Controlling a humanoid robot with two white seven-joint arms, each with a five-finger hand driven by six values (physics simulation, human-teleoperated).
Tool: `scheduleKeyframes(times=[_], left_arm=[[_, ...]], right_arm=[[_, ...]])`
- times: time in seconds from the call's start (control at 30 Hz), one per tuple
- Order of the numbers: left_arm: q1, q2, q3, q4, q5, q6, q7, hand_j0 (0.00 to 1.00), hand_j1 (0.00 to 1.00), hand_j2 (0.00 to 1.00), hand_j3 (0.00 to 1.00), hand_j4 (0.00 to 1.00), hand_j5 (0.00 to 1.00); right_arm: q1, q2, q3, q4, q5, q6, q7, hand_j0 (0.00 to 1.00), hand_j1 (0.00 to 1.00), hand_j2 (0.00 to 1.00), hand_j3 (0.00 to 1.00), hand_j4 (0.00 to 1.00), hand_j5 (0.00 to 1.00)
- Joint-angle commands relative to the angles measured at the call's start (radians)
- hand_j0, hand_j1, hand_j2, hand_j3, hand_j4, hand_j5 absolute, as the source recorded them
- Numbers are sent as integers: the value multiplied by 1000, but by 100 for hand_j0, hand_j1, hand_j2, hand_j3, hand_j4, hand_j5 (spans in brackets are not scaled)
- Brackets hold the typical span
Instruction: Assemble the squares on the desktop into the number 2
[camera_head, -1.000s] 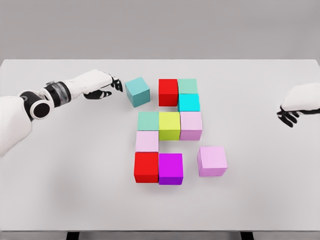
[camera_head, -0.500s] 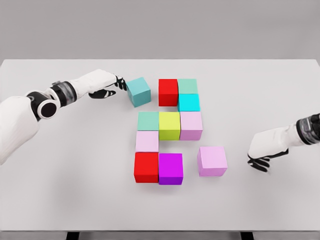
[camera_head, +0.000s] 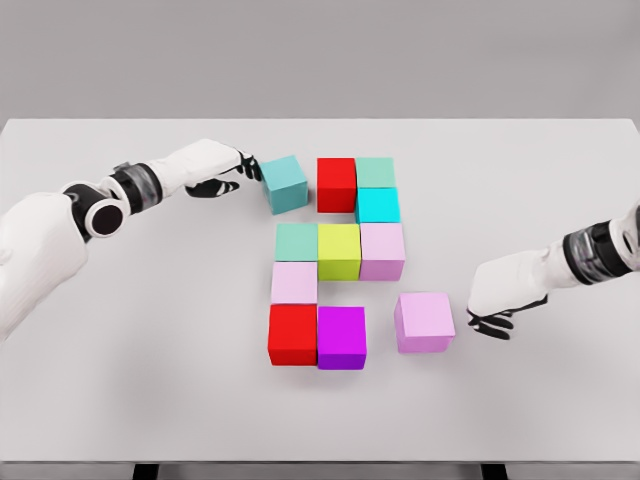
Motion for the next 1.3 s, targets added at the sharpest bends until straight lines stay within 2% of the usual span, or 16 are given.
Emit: scheduleKeyframes(times=[0.0, 0.5, 0.6, 0.83, 1.27], left_arm=[[1, -5, 1, 0, 3, 1, 0, 57, 57, 57, 57, 57, 57], [-3, -33, 4, 43, -1, 1, 0, 58, 58, 58, 58, 58, 58], [-5, -36, 8, 86, 1, 1, 0, 58, 58, 58, 58, 58, 58], [-9, -56, 11, 96, 1, 1, 1, 58, 58, 58, 58, 58, 58], [-25, -82, 11, 120, -1, 1, 3, 58, 58, 58, 58, 58, 58]], right_arm=[[0, 4, -1, -2, -4, 2, 0, 10, 10, 10, 10, 10, 10], [-5, 41, -3, -4, -4, 2, 0, 10, 10, 10, 10, 10, 10], [-6, 53, -1, -15, -4, 2, 0, 10, 10, 10, 10, 10, 10], [-8, 55, -1, -47, -4, 2, 0, 10, 10, 10, 10, 10, 10], [-12, 69, -1, -61, -2, 2, 0, 10, 10, 10, 10, 10, 10]])
